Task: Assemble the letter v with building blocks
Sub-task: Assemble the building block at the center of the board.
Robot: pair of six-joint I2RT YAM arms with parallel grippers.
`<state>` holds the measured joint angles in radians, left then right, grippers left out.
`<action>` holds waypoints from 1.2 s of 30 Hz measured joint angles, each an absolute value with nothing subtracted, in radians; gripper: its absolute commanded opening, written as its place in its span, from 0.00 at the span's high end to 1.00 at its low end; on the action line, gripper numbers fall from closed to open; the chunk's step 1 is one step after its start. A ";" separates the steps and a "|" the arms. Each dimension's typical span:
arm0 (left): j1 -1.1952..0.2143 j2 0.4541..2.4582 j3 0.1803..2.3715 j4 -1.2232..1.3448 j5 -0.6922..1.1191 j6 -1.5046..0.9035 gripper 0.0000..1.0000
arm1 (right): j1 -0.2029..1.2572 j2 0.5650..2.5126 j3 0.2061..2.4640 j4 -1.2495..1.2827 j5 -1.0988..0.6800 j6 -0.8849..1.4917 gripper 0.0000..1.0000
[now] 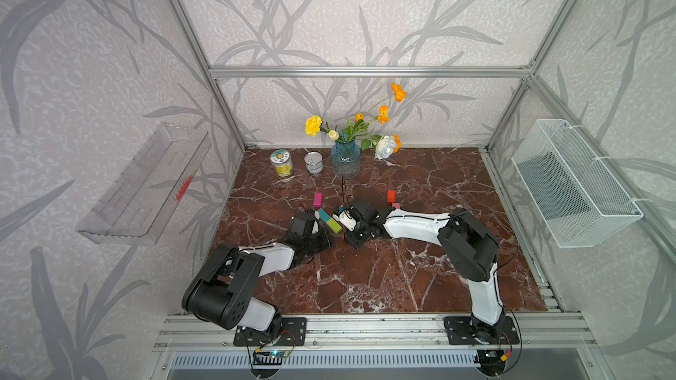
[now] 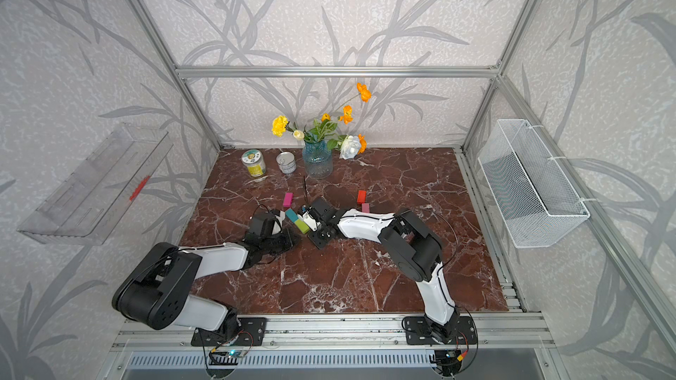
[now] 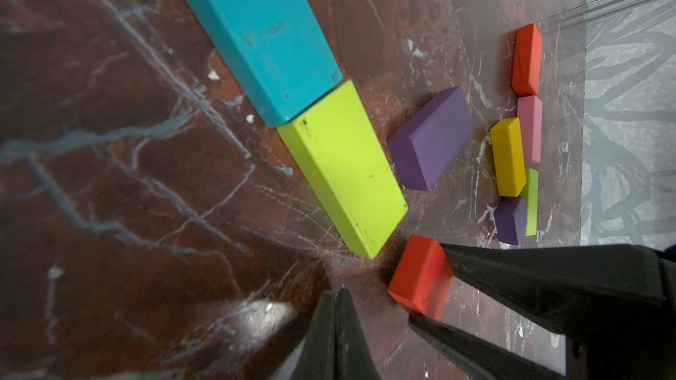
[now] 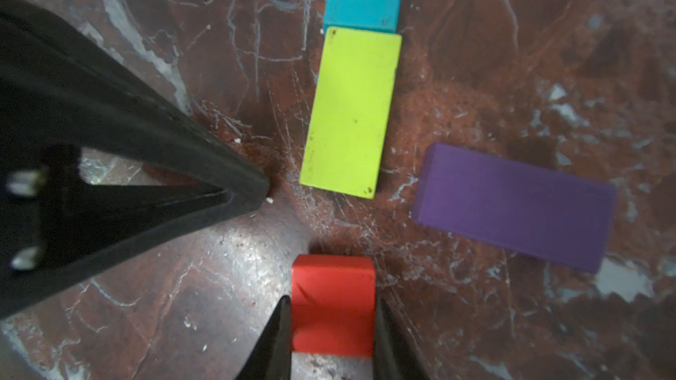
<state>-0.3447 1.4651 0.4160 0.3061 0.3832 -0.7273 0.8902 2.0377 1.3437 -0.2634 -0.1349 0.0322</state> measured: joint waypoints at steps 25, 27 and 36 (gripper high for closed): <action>-0.345 1.459 0.406 0.313 0.386 -0.726 1.00 | 0.860 1.944 1.241 -0.176 -0.227 0.175 0.75; -0.345 1.458 0.401 0.322 0.390 -0.725 1.00 | 0.852 1.913 1.213 -0.163 -0.233 0.197 0.91; -0.347 1.446 0.376 0.344 0.410 -0.725 1.00 | 0.845 1.917 1.156 -0.114 -0.276 0.280 1.00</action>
<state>-0.3466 1.4460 0.3763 0.3435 0.4103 -0.7254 0.8452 1.9171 1.1557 -0.1143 -0.2760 0.2798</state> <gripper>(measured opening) 0.048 0.045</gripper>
